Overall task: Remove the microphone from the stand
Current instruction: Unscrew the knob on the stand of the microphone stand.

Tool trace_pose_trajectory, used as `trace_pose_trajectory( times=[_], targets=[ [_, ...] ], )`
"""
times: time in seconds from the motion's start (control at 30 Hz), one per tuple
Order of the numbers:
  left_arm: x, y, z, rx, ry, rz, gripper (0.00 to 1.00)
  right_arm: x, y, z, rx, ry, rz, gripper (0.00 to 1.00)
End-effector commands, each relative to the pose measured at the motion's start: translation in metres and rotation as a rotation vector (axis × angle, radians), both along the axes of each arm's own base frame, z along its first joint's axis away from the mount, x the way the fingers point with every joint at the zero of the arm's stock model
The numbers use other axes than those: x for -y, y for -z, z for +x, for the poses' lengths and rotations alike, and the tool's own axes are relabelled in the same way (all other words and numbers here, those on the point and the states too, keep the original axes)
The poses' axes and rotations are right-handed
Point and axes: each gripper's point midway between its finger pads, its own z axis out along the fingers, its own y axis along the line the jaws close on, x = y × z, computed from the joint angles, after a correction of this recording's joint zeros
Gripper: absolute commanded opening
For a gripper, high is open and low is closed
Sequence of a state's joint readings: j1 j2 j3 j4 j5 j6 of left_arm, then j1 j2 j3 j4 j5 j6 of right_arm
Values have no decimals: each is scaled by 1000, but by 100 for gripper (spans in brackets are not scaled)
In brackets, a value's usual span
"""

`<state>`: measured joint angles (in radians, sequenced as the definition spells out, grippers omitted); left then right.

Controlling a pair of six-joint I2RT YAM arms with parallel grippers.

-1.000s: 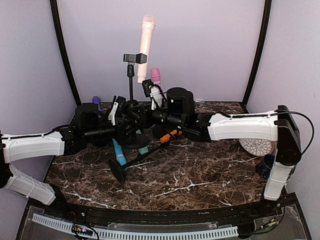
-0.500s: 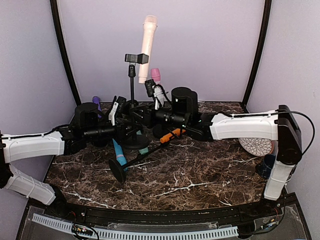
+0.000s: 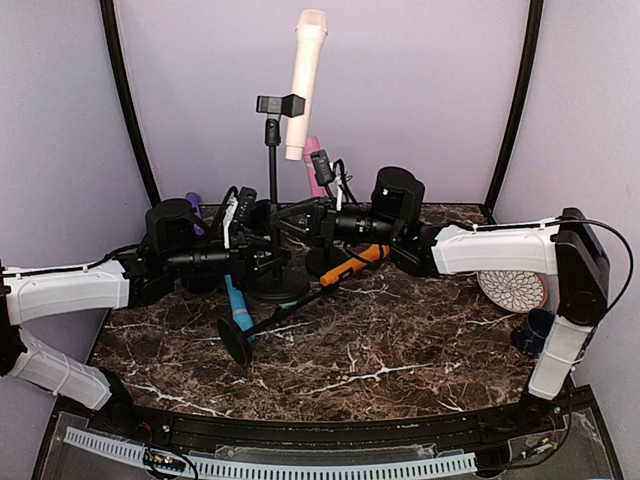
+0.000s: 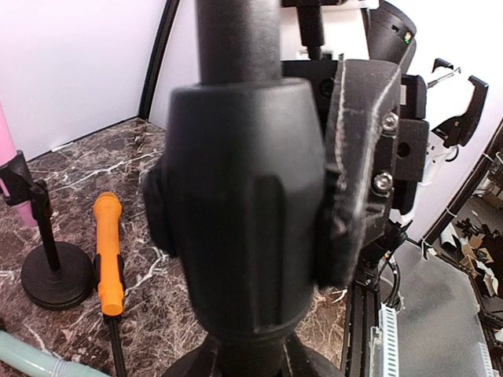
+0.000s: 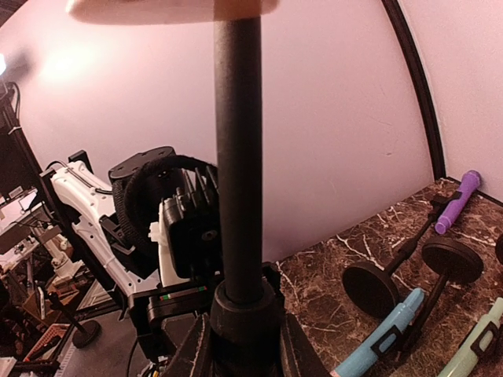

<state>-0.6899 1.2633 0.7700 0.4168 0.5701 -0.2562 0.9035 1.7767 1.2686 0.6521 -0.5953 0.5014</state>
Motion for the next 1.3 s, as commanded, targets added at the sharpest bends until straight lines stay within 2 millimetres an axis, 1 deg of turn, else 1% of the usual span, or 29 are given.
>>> trace_pose_trajectory(
  times=[0.0, 0.2, 0.23, 0.33, 0.4, 0.5, 0.53, 0.57, 0.63, 0.67, 0.73, 0.8, 0.93, 1.03, 1.13, 1.27],
  targets=[
    [5, -46, -12, 128, 83, -102, 0, 12, -48, -33, 68, -159, 149, 9],
    [5, -46, -13, 134, 85, -102, 0, 13, -46, -35, 69, -166, 141, 11],
    [5, -45, -13, 135, 82, -100, 0, 13, -45, -32, 63, -148, 137, 11],
    [3, -43, -8, 136, 56, -86, 0, 16, -38, -10, 54, 0, 109, 15],
    [1, -41, -4, 142, 25, -74, 0, 21, -35, 0, 59, 82, 95, 22],
    [-3, -41, 0, 155, -13, -68, 0, 27, -37, 6, 74, 139, 95, 40],
    [-5, -39, 4, 156, -43, -62, 0, 28, -37, 7, 77, 149, 93, 46],
    [-7, -39, 5, 157, -59, -60, 0, 28, -35, 9, 74, 164, 85, 52],
    [-14, -36, 15, 153, -131, -38, 0, 30, -32, 12, 72, 198, 74, 57],
    [-19, -33, 24, 148, -187, -16, 0, 32, -28, 15, 68, 226, 64, 60],
    [-28, -27, 34, 139, -267, 16, 0, 32, -20, 20, 57, 271, 37, 63],
    [-35, -24, 42, 133, -330, 39, 0, 33, -14, 25, 42, 317, 13, 65],
    [-40, -23, 46, 133, -368, 44, 0, 27, -3, 30, 18, 395, -44, 66],
    [-42, -21, 48, 126, -384, 45, 0, 15, 4, 26, 31, 419, -108, 61],
    [-43, -18, 49, 121, -393, 52, 0, 1, 1, 20, 55, 448, -143, 58],
    [-43, -16, 50, 114, -400, 60, 0, -11, 8, 23, 37, 502, -194, 54]
  ],
)
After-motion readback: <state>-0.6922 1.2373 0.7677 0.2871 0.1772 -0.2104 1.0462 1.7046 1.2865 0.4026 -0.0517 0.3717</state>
